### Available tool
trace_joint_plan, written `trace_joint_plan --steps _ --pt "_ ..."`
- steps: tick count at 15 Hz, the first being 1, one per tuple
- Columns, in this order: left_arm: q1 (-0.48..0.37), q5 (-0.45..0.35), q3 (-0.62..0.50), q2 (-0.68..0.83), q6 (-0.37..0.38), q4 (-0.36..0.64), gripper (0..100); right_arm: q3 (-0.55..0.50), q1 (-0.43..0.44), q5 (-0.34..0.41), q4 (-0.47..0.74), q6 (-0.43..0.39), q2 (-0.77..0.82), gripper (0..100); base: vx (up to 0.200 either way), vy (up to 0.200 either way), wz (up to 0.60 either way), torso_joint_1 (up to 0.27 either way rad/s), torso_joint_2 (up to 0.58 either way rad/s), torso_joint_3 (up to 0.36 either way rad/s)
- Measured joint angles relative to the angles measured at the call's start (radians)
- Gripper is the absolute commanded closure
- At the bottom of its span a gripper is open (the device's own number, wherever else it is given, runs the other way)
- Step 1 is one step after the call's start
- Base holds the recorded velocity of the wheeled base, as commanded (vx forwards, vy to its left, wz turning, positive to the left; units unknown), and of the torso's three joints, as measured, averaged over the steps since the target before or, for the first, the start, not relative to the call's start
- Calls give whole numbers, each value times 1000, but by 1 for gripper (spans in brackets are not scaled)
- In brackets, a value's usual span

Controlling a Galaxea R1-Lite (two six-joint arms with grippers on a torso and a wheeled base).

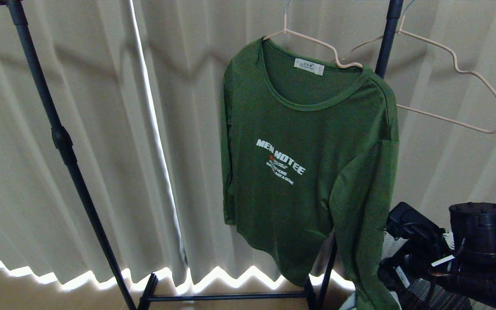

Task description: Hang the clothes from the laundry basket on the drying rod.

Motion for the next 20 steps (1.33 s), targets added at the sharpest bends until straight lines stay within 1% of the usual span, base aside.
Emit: trace_joint_plan --steps 1,2,3,4,5,7,10,13,15,16,17,20 --pt "0 0 0 0 0 0 0 -2 31 17 -18 34 -5 0 0 0 0 0 0 0" --pt "0 -1 0 0 0 0 0 -10 73 28 -53 93 -11 0 0 0 0 0 0 0" --pt "0 -1 0 0 0 0 0 -21 116 34 -104 156 -16 0 0 0 0 0 0 0" --pt "0 -1 0 0 0 0 0 -38 147 37 -153 200 -18 0 0 0 0 0 0 0" --pt "0 0 0 0 0 0 0 -52 173 39 -195 230 -20 0 0 0 0 0 0 0" --pt "0 -1 0 0 0 0 0 -72 194 38 -240 252 -22 0 0 0 0 0 0 0" --pt "0 0 0 0 0 0 0 -49 184 25 -241 234 -15 0 0 0 0 0 0 0" --pt "0 0 0 0 0 0 0 0 95 14 -236 156 19 0 0 0 0 0 0 0" --pt "0 0 0 0 0 0 0 50 40 8 -216 104 30 0 0 0 0 0 0 0" --pt "0 0 0 0 0 0 0 68 29 6 -184 93 27 0 0 0 0 0 0 0" --pt "0 0 0 0 0 0 0 82 21 5 -123 89 16 0 0 0 0 0 0 0" --pt "0 0 0 0 0 0 0 77 15 2 99 86 -23 0 0 0 0 0 0 0"
